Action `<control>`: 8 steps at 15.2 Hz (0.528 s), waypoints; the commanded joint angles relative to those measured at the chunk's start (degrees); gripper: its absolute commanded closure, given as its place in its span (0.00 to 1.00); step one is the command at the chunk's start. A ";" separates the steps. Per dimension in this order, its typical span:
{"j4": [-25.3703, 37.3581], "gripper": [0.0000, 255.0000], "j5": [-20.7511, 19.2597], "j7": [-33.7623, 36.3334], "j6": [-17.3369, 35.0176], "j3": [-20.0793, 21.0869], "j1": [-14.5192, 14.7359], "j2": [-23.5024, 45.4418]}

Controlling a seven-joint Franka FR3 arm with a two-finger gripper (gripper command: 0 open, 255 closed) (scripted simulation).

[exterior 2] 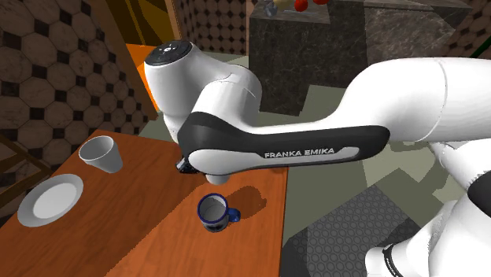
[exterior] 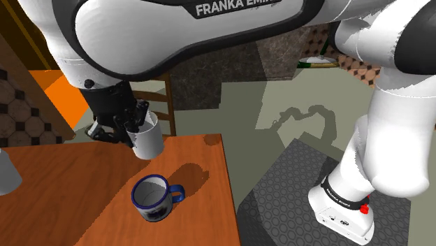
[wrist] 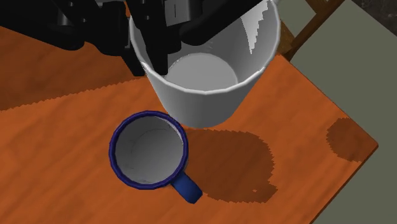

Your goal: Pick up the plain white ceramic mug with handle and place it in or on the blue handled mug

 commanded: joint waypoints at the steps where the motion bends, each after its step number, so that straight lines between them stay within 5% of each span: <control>1: -1.10 1.00 0.38 2.05 -0.32 0.81 1.12 -1.33; 8: -5.82 1.00 0.60 4.24 3.26 1.47 1.90 -2.39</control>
